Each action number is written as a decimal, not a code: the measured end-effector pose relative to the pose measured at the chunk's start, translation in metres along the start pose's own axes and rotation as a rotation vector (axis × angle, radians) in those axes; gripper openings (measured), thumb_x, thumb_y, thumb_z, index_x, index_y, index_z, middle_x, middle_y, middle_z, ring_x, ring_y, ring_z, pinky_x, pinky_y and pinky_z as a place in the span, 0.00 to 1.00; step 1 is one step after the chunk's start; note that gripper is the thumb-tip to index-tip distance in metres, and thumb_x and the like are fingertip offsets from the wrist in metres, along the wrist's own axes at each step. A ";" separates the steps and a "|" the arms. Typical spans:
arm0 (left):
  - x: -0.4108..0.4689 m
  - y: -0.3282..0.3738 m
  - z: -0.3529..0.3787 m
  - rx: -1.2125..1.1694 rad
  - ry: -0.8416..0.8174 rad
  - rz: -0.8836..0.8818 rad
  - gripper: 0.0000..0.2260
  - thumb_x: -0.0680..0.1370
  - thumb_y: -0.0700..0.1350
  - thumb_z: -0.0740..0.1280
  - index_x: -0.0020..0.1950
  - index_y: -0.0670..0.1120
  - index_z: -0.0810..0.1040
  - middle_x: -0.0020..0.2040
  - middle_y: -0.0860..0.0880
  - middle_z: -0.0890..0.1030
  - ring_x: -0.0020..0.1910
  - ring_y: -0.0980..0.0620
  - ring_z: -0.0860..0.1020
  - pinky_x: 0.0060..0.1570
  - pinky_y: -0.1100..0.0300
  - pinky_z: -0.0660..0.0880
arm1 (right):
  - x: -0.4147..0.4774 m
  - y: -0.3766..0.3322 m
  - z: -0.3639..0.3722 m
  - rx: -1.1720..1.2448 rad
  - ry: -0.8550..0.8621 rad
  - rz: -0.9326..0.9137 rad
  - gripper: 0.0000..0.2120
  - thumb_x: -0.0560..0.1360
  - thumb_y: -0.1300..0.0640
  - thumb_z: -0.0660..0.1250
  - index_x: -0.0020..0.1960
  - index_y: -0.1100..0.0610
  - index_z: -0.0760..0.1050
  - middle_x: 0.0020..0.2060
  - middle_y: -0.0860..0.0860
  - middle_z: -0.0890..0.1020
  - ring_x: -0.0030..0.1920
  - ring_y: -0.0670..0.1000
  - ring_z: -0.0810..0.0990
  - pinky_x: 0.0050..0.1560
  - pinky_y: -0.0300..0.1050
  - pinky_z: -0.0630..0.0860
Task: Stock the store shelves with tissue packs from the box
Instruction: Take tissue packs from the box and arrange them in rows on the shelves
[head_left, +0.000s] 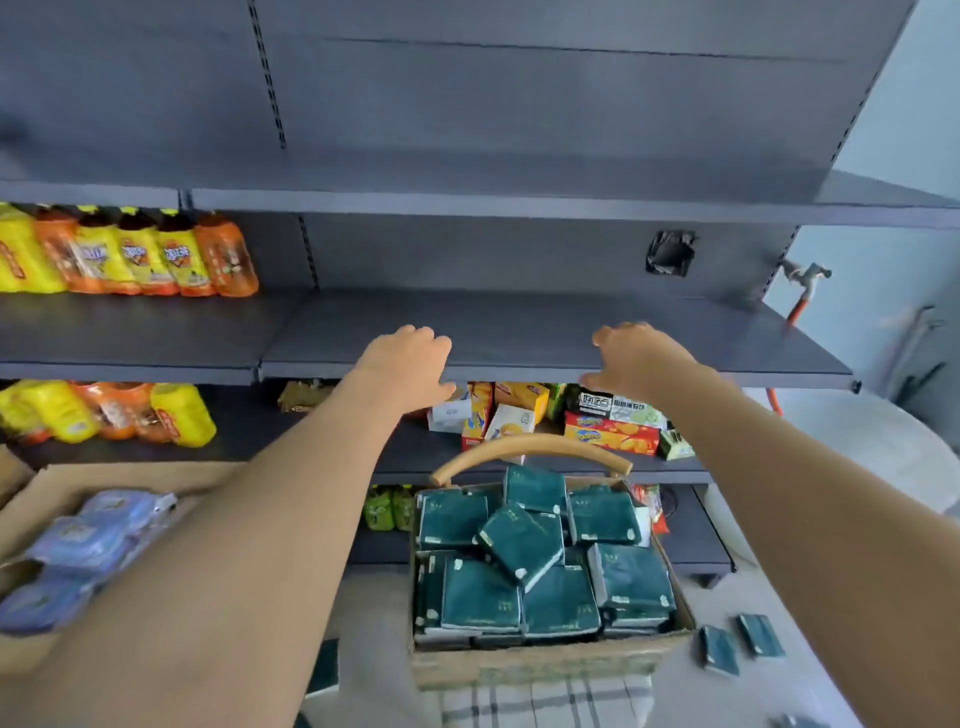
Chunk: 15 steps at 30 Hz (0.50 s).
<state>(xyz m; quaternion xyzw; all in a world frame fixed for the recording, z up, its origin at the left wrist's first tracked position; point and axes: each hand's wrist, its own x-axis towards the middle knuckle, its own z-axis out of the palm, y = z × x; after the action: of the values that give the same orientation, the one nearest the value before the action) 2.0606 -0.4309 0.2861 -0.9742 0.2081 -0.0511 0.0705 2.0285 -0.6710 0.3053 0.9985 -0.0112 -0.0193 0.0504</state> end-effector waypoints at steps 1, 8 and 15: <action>0.006 -0.002 0.014 -0.038 -0.022 0.010 0.17 0.78 0.54 0.61 0.61 0.44 0.70 0.57 0.45 0.73 0.59 0.46 0.71 0.49 0.52 0.71 | 0.006 -0.005 0.011 0.000 -0.025 0.004 0.25 0.76 0.45 0.63 0.67 0.59 0.67 0.59 0.57 0.75 0.61 0.58 0.71 0.57 0.53 0.74; 0.030 -0.001 0.117 -0.190 -0.255 0.040 0.20 0.78 0.56 0.62 0.63 0.44 0.71 0.59 0.46 0.74 0.59 0.45 0.72 0.52 0.51 0.72 | 0.036 -0.021 0.108 0.040 -0.262 0.022 0.21 0.75 0.44 0.65 0.60 0.58 0.70 0.44 0.52 0.77 0.44 0.54 0.75 0.42 0.45 0.73; 0.034 0.007 0.203 -0.267 -0.440 -0.009 0.20 0.78 0.56 0.62 0.65 0.46 0.69 0.57 0.46 0.74 0.57 0.46 0.73 0.52 0.52 0.74 | 0.052 -0.025 0.219 0.189 -0.552 0.030 0.29 0.75 0.43 0.65 0.68 0.59 0.65 0.59 0.57 0.76 0.60 0.58 0.74 0.55 0.51 0.75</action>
<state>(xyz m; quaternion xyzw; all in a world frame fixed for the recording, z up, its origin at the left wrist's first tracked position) 2.1143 -0.4279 0.0873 -0.9634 0.1885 0.1899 -0.0151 2.0719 -0.6689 0.0830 0.9554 -0.0412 -0.2884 -0.0475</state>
